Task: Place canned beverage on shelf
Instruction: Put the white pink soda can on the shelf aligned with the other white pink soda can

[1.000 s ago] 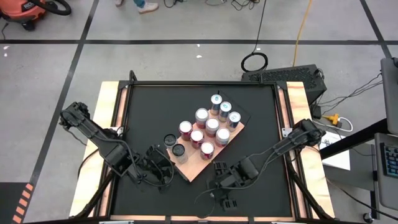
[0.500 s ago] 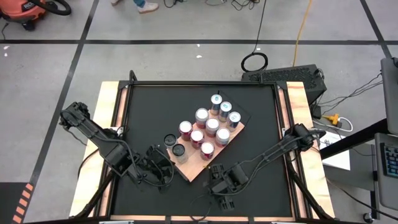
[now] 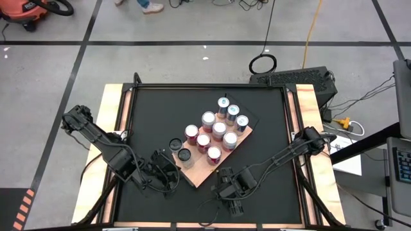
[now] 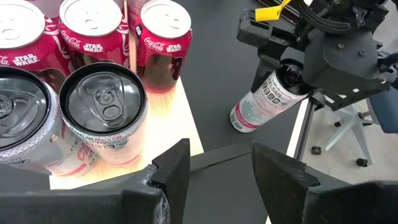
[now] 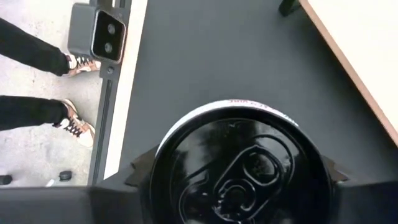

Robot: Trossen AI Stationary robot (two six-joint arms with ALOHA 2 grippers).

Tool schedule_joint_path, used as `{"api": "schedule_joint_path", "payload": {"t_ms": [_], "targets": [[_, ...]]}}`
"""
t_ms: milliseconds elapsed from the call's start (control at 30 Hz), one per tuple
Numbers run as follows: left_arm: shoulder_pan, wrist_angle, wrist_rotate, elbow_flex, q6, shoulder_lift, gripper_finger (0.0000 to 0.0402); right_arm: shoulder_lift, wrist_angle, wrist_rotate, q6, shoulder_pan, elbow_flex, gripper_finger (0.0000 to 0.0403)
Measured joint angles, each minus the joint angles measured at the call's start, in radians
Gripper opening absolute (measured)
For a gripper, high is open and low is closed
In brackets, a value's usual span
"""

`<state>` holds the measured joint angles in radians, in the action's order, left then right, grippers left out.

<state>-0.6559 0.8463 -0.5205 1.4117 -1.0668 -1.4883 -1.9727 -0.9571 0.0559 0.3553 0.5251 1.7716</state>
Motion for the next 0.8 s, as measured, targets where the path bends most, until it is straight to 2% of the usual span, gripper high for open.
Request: {"api": "schedule_joint_path", "payload": {"t_ms": [300, 533, 800], "targets": [[0.000, -0.030, 0.000, 0.000, 0.000, 0.000, 0.0172, 0.098, -0.030, 0.001, 0.055, 0.000, -0.003, 0.0229], [0.000, -0.082, -0.006, 0.072, 0.007, 0.000, 0.0172, 0.218, -0.044, 0.002, 0.063, 0.000, -0.002, 0.0231], [0.020, -0.100, -0.062, 0.181, 0.164, 0.001, 0.0172, 0.364, -0.087, 0.002, 0.016, -0.020, -0.001, 0.0232]]}}
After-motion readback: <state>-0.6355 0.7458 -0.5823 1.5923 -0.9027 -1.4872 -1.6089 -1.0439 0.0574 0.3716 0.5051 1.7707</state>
